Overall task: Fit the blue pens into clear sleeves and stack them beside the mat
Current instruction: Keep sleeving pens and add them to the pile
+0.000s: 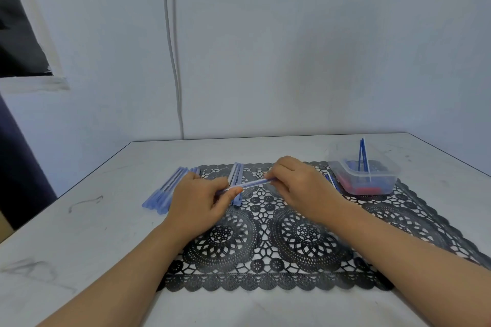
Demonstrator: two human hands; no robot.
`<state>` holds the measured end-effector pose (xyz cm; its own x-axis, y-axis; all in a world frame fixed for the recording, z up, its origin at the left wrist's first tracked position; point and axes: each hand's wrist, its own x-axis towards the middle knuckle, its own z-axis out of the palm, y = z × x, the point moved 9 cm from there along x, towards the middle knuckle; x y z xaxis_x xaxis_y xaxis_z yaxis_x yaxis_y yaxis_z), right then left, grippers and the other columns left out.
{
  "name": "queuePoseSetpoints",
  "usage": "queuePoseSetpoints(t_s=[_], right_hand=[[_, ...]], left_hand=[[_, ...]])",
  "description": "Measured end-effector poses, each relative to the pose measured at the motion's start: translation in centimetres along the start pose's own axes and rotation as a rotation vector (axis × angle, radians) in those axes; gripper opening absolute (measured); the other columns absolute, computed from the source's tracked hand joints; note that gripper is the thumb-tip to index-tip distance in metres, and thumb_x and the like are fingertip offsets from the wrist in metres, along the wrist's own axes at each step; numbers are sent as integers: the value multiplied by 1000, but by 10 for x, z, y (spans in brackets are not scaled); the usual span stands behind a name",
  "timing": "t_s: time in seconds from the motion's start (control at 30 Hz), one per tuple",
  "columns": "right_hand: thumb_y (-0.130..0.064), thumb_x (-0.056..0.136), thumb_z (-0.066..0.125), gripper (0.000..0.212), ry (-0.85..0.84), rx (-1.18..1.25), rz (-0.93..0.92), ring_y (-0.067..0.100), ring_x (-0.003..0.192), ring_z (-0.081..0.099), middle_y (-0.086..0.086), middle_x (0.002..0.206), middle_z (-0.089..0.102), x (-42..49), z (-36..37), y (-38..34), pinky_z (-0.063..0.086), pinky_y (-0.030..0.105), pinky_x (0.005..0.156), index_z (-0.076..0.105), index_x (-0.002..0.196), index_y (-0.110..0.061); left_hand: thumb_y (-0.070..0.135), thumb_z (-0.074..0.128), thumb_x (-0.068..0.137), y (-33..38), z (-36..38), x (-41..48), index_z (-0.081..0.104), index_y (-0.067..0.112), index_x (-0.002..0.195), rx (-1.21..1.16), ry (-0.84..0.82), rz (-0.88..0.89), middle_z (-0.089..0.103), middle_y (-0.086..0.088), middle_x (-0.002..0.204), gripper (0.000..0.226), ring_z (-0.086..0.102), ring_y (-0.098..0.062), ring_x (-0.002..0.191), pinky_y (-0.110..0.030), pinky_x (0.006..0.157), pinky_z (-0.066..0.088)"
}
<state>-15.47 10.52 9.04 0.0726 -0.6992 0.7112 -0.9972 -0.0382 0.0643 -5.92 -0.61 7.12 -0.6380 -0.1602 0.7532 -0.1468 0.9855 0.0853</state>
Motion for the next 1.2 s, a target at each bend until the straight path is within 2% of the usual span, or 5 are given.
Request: queuePoseSetpoints(t_s=[0.17,0.63,0.83,1.03,1.2], right_hand=[[-14,90,47,46,-144,-40,15,22,88,62,11,103,66,-4,18,-3,54,33,76,45,135,-4],[-3,83,50,35,-26,48,3,23,63,59,8,75,64,-2,4,-7,54,34,56,64,116,-4],[3,81,61,38,-68,129,79,23,75,61,8,87,64,-1,13,2,52,31,69,63,118,-6],[-34,92,32,47,-205,8,165,21,95,59,4,106,66,-7,29,16,43,34,83,59,123,-11],[-33,88,45,34,-122,-16,155,16,79,63,-3,85,69,-7,19,16,48,30,74,71,100,-15]], left_hand=[[61,32,91,-4,2,-1,28,38,56,-31,-7,-18,26,9,39,41,28,-3,39,-15,63,27],[67,28,89,-9,6,-1,36,31,56,-20,-36,-36,28,8,39,50,30,-5,39,-15,64,26],[65,34,88,-8,9,-2,27,34,54,1,-56,-14,28,7,39,47,34,-10,39,-12,64,24],[60,38,88,-9,5,-2,37,30,55,-12,-35,-40,26,10,39,44,31,-4,40,-15,60,25],[64,34,88,-12,6,-2,40,30,56,-19,-38,-43,27,11,39,48,34,-6,40,-17,60,28]])
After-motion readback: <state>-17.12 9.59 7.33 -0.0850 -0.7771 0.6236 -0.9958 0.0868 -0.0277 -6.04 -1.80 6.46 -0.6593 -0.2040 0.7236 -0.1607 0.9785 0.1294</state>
